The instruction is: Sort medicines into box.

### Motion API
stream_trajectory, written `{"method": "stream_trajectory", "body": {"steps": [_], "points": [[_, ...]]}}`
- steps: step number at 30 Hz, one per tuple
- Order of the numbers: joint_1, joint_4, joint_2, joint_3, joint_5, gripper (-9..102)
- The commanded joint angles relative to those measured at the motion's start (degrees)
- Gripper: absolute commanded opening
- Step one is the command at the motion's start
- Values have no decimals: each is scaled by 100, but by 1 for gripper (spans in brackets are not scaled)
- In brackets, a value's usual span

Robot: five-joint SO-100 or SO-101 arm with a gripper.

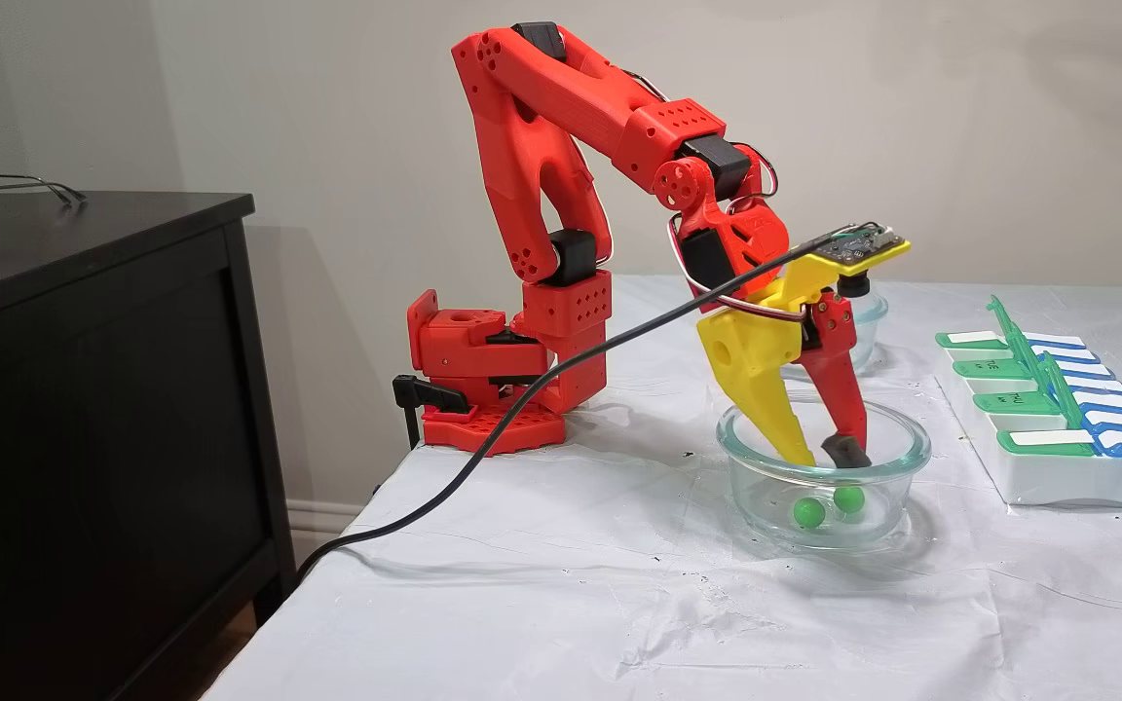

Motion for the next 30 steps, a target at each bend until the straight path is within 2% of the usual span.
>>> {"method": "stream_trajectory", "body": {"steps": [1,14,30], "points": [[-62,-149,-35,-185,35,13],[-141,-272,-712,-483,79,13],[26,-255,-642,-729,62,14]]}}
